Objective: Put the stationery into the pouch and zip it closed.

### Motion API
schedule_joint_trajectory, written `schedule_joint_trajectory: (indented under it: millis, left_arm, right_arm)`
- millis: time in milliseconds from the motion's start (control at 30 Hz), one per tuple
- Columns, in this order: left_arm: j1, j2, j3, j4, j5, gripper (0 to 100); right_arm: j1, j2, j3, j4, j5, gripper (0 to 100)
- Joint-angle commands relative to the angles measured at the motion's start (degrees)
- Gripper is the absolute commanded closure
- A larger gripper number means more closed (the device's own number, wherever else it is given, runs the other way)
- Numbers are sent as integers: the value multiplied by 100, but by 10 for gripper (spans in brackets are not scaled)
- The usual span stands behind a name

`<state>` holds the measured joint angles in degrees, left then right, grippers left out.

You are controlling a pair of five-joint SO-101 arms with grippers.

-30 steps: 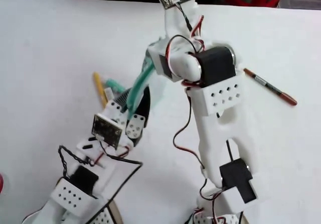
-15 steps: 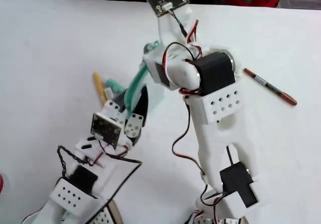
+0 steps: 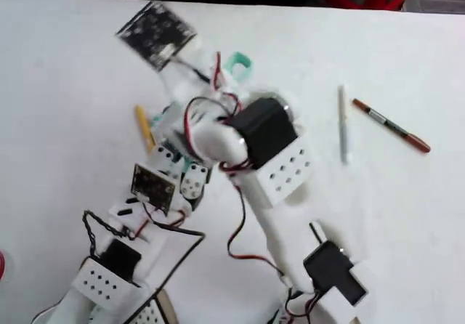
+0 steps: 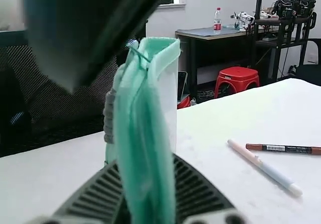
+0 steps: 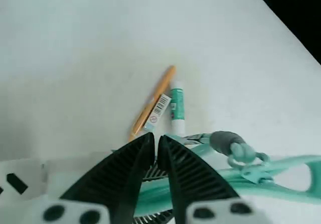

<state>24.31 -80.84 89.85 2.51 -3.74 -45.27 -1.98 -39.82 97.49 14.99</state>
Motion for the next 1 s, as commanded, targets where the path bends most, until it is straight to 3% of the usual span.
schedule_joint_trajectory:
  millis: [0, 133, 267, 333, 400, 467, 967]
  left_arm:
    - [-4, -4, -123, 0, -44, 976]
    - [-13, -4, -123, 0, -53, 976]
    - [-13, -4, -123, 0, -53, 976]
    - [-22, -4, -123, -9, -53, 976]
    - [-22, -4, -123, -18, -53, 976]
    - [-4, -4, -123, -9, -53, 976]
    - [13, -4, -114, -26, -264, 976]
  right_arm:
    - [-382, -251, -176, 31, 123, 981]
    - [-286, -259, -220, -22, 114, 981]
    - [725, -207, -615, -40, -484, 967]
    - [1077, -207, -668, -101, -914, 885]
    - [1130, -207, -677, -110, -1020, 764]
    - [1103, -189, -642, -242, -1055, 704]
    - [971, 532, -659, 101, -1037, 845]
